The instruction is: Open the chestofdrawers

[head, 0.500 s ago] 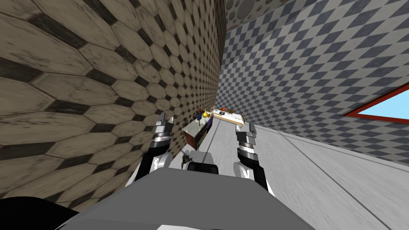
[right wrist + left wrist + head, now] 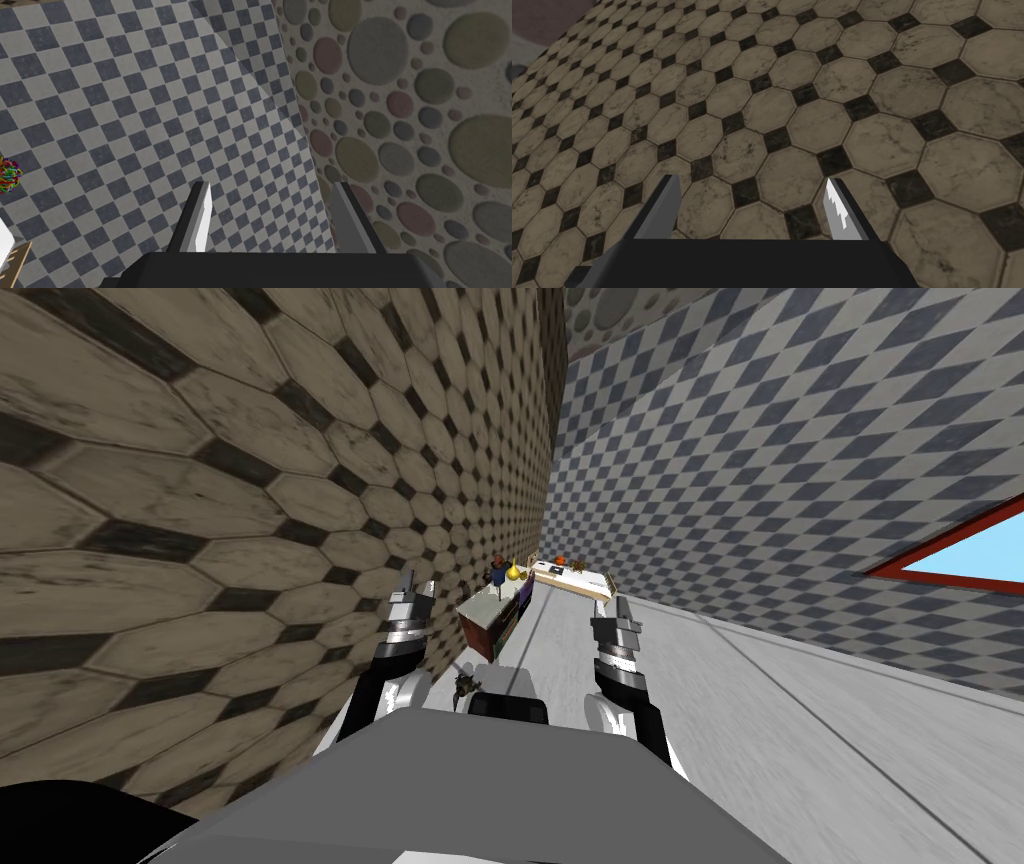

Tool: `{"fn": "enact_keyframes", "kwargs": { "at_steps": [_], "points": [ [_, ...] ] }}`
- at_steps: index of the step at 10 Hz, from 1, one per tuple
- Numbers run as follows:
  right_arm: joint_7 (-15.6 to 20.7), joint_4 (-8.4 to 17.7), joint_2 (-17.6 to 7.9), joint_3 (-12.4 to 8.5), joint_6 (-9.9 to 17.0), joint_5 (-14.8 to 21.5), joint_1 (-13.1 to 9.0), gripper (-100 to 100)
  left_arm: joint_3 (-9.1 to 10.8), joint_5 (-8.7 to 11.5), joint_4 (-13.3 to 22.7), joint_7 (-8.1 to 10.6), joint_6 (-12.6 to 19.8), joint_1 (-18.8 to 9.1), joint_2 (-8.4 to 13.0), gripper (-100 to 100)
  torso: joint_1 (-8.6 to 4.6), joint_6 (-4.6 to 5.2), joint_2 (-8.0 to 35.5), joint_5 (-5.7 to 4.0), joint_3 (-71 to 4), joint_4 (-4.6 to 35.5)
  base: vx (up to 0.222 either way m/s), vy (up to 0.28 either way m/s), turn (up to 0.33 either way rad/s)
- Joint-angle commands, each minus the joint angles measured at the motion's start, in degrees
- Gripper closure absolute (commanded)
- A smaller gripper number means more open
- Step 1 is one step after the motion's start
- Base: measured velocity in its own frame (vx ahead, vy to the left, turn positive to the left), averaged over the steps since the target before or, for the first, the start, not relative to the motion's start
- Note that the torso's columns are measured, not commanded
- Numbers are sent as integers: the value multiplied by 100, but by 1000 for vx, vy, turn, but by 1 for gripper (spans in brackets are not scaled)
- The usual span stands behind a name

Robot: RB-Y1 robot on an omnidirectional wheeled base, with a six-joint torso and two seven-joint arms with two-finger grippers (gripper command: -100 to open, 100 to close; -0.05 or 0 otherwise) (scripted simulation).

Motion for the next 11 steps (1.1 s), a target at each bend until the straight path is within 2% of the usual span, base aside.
{"fn": "enact_keyframes", "kwargs": {
  "at_steps": [1, 4, 5, 7, 11],
  "points": [
    [0, 0, 0, 0, 0, 0, 0, 0, 0, 0, 0, 0, 0, 0, 0, 0, 0, 0, 424, 0, -844, 423, 0, 0, 0],
    [0, 0, 0, 0, 0, 0, 0, 0, 0, 0, 0, 0, 0, 0, 0, 0, 0, 0, 1693, 0, -3381, 1692, 0, 0, 0],
    [0, -1, 0, 0, 0, 0, 0, 0, -35, 30, 55, 9, 8, -10, 165, -100, 0, 0, 2116, 0, -4227, 2114, 19, -8, -14],
    [0, 2, 0, 0, 0, 0, 1, 0, -117, 100, 179, 30, 25, -31, 423, -100, -4, 0, 2355, -1, -4738, 2357, 35, -18, -23],
    [0, 2, 0, 0, 0, 0, 1, 0, -397, 339, 578, 101, 80, -99, 934, -100, -2, 0, 2379, 0, -4767, 2381, 64, -35, -34]
  ]
}}
